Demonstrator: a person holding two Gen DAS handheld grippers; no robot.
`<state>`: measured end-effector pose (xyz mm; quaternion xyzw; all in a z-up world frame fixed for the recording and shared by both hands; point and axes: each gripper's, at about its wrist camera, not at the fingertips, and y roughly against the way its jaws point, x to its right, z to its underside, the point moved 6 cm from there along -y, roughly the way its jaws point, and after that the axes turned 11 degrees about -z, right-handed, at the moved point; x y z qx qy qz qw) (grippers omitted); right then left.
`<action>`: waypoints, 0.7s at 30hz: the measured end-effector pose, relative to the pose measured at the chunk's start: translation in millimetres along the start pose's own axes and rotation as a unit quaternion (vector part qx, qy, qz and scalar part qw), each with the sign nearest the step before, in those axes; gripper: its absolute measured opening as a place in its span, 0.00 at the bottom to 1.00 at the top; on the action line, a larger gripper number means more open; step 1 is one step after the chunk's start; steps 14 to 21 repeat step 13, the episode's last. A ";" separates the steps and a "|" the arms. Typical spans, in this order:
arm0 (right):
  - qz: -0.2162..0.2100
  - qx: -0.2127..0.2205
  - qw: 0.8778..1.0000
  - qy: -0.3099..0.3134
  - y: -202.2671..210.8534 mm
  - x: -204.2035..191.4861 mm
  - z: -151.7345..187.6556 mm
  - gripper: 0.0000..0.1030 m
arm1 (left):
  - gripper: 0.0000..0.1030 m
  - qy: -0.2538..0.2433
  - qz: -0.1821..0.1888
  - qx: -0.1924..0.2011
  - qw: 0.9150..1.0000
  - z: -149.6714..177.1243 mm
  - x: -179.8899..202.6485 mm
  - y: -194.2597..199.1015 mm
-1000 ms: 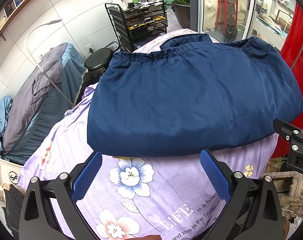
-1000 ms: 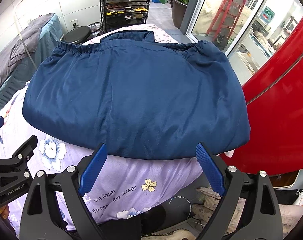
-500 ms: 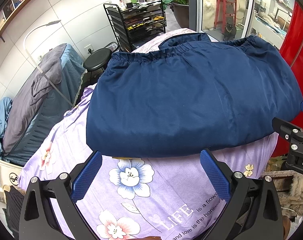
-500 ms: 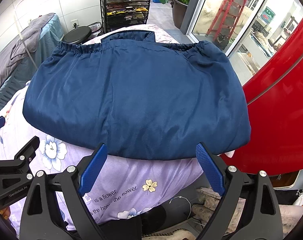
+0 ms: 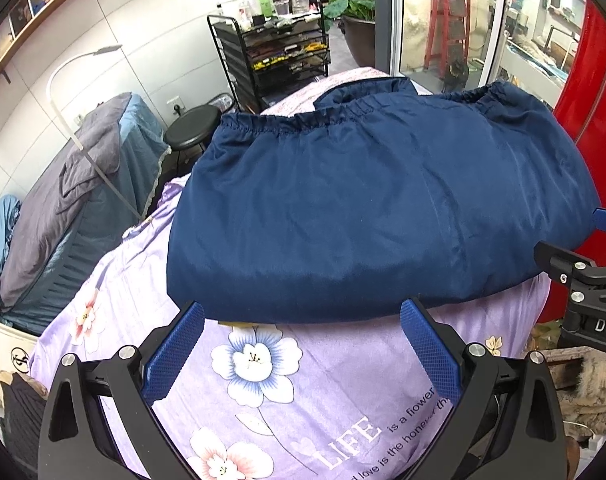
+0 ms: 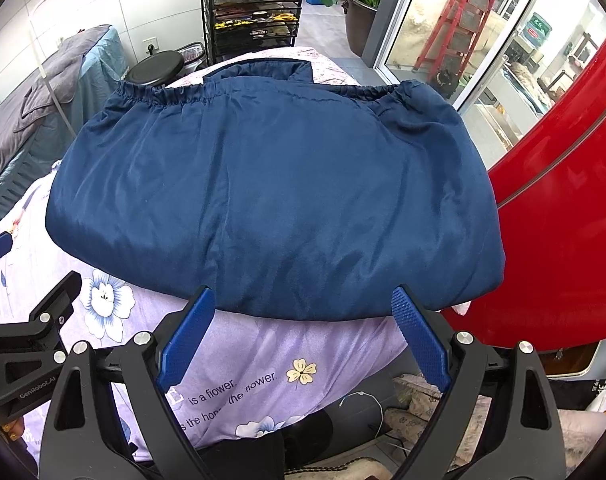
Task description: Fold large clothes
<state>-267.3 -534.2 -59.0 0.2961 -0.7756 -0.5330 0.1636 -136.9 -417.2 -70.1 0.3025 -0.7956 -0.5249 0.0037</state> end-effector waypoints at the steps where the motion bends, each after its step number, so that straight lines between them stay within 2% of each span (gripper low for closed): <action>1: 0.000 0.000 1.000 0.000 -0.2 -0.2 -0.1 0.86 | 0.94 -0.001 0.002 -0.002 1.000 0.2 0.5 -0.3; 7: -0.001 0.000 1.000 -0.003 -1.1 0.9 0.1 0.86 | 0.94 -0.012 0.008 -0.012 1.000 1.7 4.0 -1.0; 21: -0.002 0.000 1.000 -0.002 -1.1 0.6 -0.1 0.86 | 0.94 -0.022 0.005 -0.009 1.000 2.8 5.9 0.5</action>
